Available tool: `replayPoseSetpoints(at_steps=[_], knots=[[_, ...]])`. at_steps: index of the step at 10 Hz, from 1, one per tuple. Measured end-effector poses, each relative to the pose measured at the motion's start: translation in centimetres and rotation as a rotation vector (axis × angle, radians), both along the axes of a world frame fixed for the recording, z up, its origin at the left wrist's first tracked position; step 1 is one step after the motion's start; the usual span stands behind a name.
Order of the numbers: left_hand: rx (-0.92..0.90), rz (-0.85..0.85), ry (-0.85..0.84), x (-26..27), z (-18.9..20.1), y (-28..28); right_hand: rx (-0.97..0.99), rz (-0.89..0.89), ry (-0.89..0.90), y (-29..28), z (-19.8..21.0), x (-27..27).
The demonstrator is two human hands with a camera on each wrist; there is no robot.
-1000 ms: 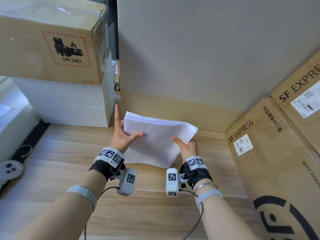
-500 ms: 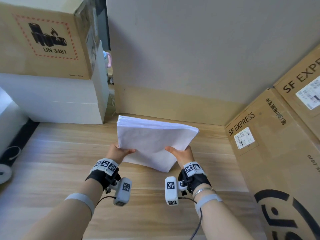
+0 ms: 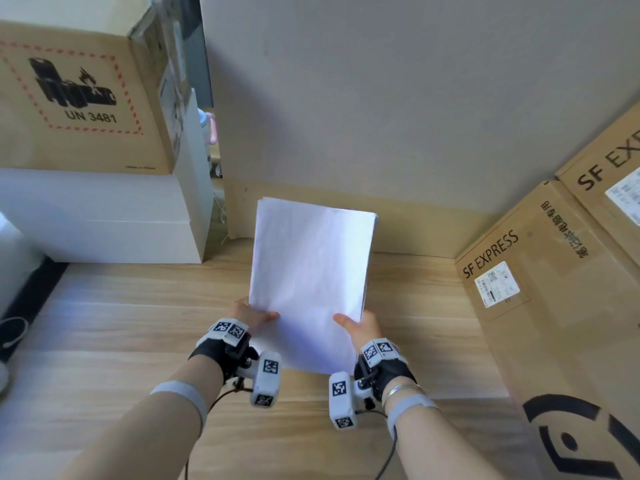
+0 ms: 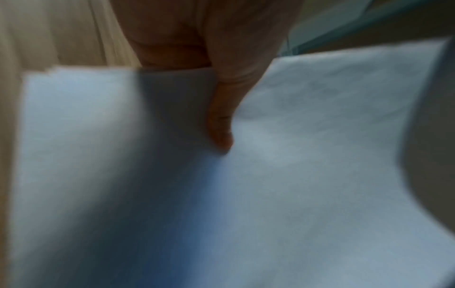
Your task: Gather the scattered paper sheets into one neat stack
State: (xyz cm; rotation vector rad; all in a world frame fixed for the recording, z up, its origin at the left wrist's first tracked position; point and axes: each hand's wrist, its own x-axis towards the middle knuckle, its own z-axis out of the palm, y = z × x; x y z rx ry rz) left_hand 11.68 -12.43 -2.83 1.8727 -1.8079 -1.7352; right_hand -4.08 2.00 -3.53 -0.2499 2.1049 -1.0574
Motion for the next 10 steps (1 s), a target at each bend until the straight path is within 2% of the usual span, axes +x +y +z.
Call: replayPoseSetpoints(at_steps=[1,2,3,4,7,10], knots=[[0.058,-0.162,-0.118,-0.6,-0.5,-0.2,0.08,0.068,0.002,-0.3,-0.7,-1.2],[0.038,-0.335,-0.225,-1.1,-1.2,0.0,0.234,0.131,-0.002,-0.3,-1.9,-2.2],[0.049,-0.359,-0.267,-2.0,-1.9,0.2,0.341,0.172,-0.024,-0.3,-2.6,-3.0],[0.047,-0.328,-0.273,-2.8,-3.1,0.0,0.413,0.2,-0.032,-0.4,-3.1,-3.6],[0.015,-0.215,-0.256,-3.9,-4.9,0.6,0.363,0.154,-0.055,-0.6,-4.6,-4.6],[-0.011,-0.15,-0.263,-2.5,-3.1,1.4,0.205,0.07,0.043,1.4,-4.0,-6.0]])
